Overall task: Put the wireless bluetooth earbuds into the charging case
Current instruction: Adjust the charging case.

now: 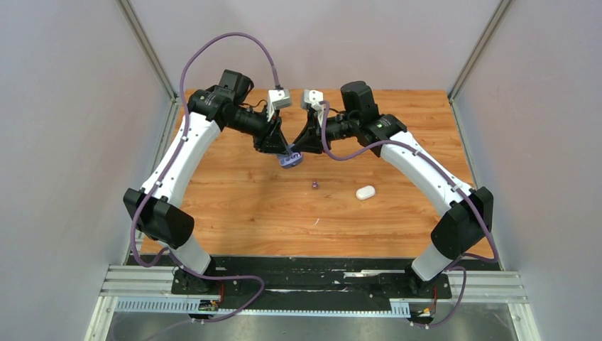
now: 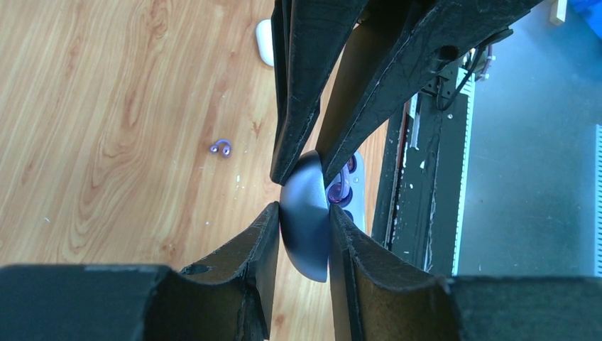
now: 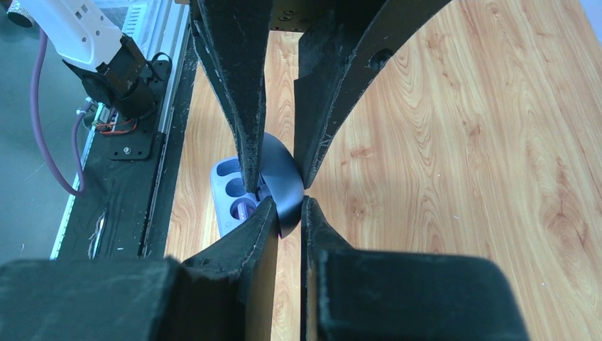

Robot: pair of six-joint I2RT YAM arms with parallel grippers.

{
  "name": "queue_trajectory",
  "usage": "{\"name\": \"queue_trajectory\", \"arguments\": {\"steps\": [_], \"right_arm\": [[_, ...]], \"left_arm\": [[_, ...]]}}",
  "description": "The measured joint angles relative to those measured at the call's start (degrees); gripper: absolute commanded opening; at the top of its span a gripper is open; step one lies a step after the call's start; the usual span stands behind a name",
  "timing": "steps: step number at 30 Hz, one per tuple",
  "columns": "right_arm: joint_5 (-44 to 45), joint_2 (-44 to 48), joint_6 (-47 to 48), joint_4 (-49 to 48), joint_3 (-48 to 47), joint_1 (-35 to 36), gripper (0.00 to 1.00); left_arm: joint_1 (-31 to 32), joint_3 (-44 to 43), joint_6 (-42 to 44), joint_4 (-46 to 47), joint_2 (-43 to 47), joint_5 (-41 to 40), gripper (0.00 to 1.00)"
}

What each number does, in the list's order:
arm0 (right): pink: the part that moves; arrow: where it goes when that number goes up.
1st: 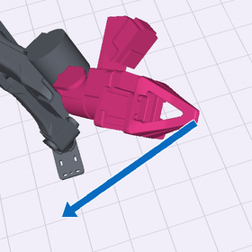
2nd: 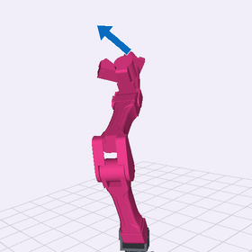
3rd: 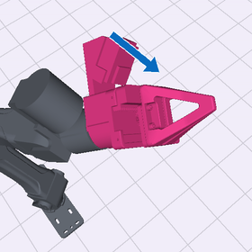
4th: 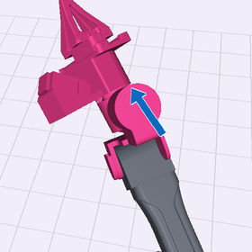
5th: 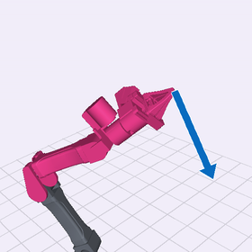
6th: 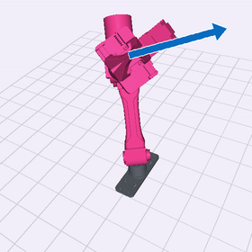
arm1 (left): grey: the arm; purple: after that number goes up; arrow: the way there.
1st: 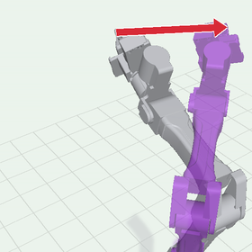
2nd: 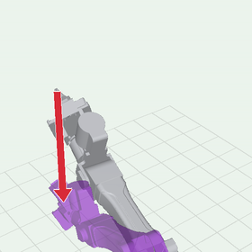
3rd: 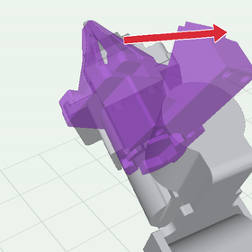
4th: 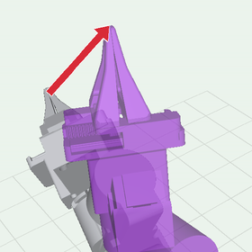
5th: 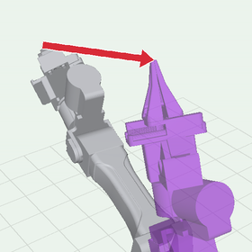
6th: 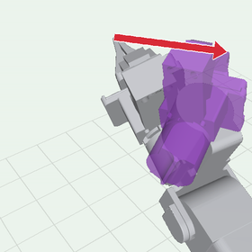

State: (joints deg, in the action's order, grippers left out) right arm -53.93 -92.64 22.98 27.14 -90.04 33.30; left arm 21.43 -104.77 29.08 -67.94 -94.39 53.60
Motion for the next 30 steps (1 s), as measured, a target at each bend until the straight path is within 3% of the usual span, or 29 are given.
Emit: {"name": "queue_trajectory", "arguments": {"steps": [2,5,7,11,15,30], "right_arm": [[0.0,0.0,0.0,0.0,0.0,0.0,0.0],[0.0,0.0,0.0,0.0,0.0,0.0,0.0],[0.0,0.0,0.0,0.0,0.0,0.0,0.11],[0.1,0.0,-0.5,0.0,0.0,0.0,0.19],[0.3,0.0,-0.9,-0.8,0.0,0.2,0.38],[2.3,0.2,-10.8,-8.1,-0.9,-4.4,0.61]], "left_arm": [[0.0,0.0,0.0,0.0,0.0,0.2,0.31],[0.0,0.0,0.1,-0.2,0.0,0.6,0.12],[0.0,0.0,0.7,-0.6,0.0,0.9,0.01],[0.0,0.0,1.8,-0.9,0.0,0.9,0.0],[-0.1,0.0,2.0,-0.9,0.0,0.2,0.0],[0.0,1.2,1.4,2.8,1.0,-4.1,0.0]]}}
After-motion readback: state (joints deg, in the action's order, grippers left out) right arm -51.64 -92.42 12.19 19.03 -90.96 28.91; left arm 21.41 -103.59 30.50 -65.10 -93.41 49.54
